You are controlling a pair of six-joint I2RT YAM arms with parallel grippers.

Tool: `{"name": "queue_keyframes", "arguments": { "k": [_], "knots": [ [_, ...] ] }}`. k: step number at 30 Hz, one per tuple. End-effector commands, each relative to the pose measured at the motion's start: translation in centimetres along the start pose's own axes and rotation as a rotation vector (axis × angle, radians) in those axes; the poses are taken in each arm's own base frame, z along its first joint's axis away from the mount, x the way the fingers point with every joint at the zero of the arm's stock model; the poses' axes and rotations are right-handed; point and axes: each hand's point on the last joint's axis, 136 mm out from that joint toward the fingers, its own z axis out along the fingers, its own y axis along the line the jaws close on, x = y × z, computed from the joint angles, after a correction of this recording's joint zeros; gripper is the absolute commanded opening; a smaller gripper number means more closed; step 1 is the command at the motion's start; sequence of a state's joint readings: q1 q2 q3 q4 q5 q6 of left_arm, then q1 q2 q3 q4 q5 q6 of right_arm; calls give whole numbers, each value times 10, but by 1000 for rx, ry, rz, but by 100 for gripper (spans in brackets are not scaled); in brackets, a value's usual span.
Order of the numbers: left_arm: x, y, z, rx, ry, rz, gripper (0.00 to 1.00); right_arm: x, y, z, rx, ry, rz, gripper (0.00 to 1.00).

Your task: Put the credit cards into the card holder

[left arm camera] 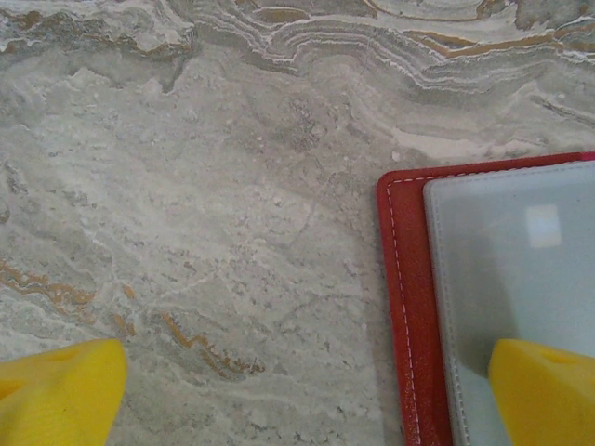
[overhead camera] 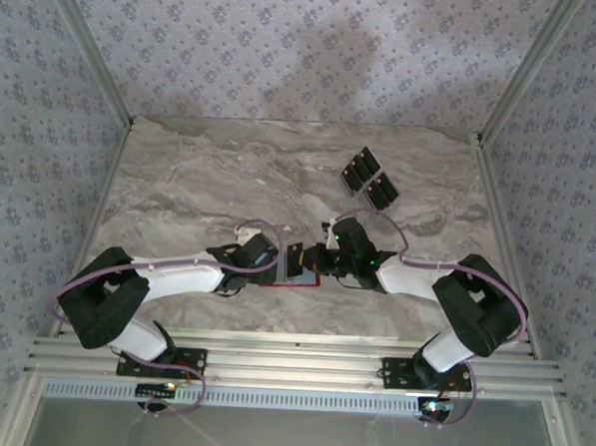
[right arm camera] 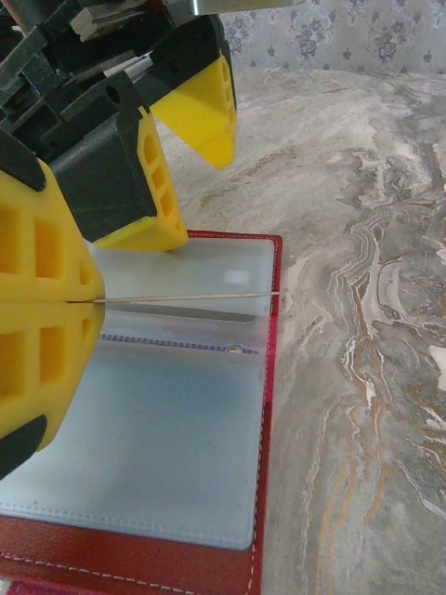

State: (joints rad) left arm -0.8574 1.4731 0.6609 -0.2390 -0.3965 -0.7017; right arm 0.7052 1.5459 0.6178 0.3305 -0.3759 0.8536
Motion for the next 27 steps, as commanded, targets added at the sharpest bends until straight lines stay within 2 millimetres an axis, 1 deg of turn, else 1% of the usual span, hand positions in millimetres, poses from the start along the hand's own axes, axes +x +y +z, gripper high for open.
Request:
{"name": "queue_keyframes", "arguments": {
  "k": [1, 16, 27],
  "knots": [
    [22, 20, 4, -76, 61, 33, 100, -1, -2, 4, 0, -27, 14, 0],
    [23, 20, 5, -73, 64, 36, 100, 6, -12, 12, 4, -18, 43, 0],
    [24, 21, 4, -76, 63, 35, 100, 14, -22, 10, 22, -14, 56, 0]
  ]
}}
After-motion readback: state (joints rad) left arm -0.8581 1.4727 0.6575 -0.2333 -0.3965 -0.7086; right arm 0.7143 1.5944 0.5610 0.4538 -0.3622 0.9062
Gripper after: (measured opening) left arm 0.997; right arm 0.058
